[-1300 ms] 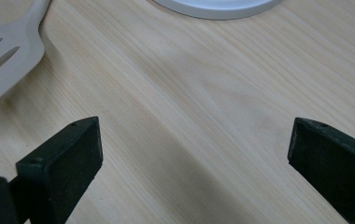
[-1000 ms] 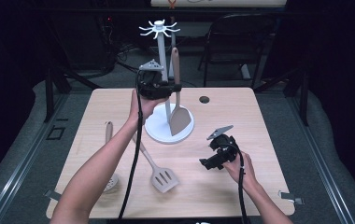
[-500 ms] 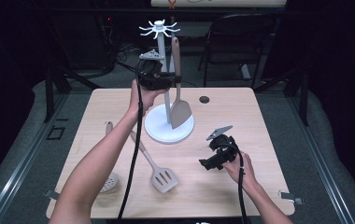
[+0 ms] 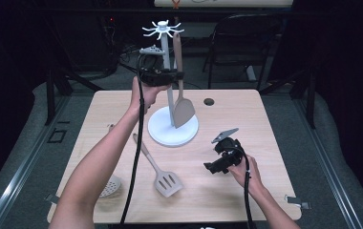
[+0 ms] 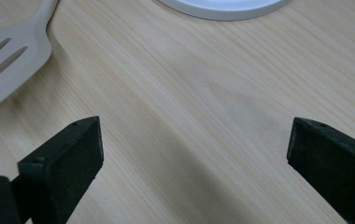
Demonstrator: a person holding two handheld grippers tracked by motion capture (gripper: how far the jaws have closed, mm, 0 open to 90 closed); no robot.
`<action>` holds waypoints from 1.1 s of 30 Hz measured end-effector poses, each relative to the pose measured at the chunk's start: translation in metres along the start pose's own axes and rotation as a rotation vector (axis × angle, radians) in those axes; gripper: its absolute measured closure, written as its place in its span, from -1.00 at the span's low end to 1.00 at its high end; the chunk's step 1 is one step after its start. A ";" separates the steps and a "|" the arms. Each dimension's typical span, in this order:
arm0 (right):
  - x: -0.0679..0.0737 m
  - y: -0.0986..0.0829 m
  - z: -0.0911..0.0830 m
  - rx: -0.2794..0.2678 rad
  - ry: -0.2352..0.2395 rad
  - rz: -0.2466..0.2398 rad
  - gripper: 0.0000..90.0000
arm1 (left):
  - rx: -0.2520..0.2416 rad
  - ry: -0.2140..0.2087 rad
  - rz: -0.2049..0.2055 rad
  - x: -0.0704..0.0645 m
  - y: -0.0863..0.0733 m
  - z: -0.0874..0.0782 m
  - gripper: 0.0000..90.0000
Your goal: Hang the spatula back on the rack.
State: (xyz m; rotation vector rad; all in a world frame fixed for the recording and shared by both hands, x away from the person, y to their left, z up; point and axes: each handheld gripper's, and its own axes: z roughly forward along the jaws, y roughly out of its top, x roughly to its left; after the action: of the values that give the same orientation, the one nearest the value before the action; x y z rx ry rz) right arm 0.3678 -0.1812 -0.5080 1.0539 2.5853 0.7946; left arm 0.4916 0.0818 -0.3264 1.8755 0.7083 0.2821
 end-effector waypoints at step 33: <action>0.001 0.000 0.000 -0.013 0.002 -0.005 -0.93 | 0.025 0.160 0.029 0.008 -0.007 0.005 0.70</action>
State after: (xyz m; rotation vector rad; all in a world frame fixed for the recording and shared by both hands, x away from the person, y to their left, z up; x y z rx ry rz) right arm 0.3670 -0.1804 -0.5082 1.0436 2.5801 0.8111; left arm 0.4982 0.0846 -0.3361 1.9026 0.7953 0.4475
